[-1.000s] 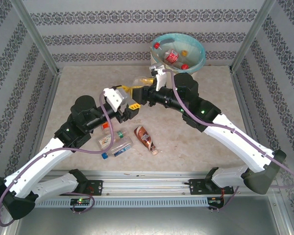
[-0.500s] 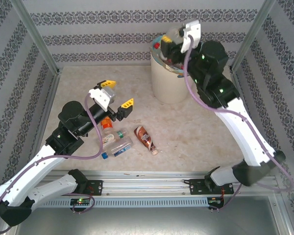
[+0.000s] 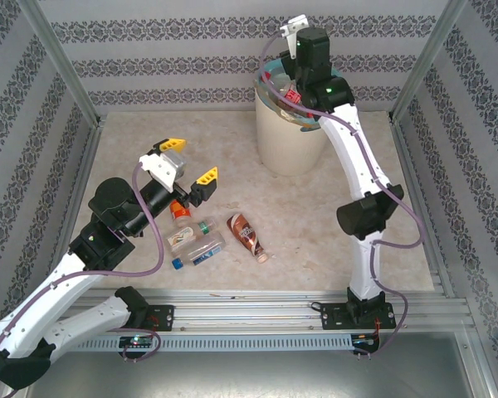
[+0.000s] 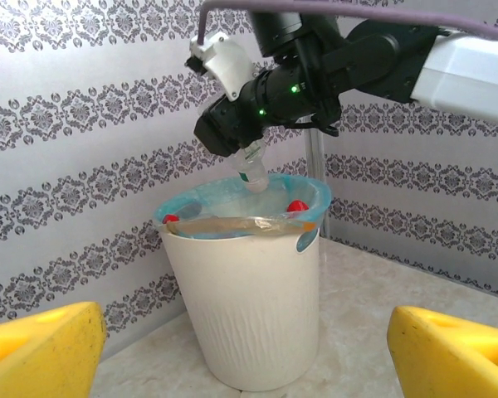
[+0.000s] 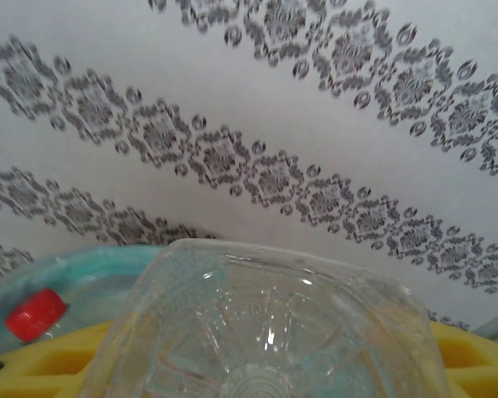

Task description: Put the plastic bottles in the bin

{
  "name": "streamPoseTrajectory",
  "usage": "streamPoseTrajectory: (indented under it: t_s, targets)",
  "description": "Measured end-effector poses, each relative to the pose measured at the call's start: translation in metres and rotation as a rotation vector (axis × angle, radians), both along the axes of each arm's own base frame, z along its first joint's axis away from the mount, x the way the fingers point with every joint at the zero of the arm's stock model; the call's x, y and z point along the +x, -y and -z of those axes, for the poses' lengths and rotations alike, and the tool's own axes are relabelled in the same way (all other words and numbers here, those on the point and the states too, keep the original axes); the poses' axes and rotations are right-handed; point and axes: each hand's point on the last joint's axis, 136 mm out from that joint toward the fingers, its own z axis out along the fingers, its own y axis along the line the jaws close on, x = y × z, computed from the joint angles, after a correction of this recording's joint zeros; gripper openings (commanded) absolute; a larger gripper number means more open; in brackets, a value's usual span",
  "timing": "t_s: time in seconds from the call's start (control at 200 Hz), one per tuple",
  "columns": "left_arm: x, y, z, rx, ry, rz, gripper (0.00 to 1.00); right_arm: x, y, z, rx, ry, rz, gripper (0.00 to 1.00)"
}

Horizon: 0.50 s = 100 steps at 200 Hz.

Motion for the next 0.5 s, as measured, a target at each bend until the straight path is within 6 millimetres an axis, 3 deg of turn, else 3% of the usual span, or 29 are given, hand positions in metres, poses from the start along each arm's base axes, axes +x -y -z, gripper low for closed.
streamPoseTrajectory:
  t_s: [0.345,0.5]
  targets:
    - [0.000,-0.003,0.006,0.010,-0.015,-0.013,0.88,0.007,0.019,0.032,-0.095,-0.106,0.063,0.61]
    - [-0.001,-0.004,0.009,0.017,-0.024,-0.016,0.89,0.019,0.031,0.056,-0.109,-0.153,0.089,0.86]
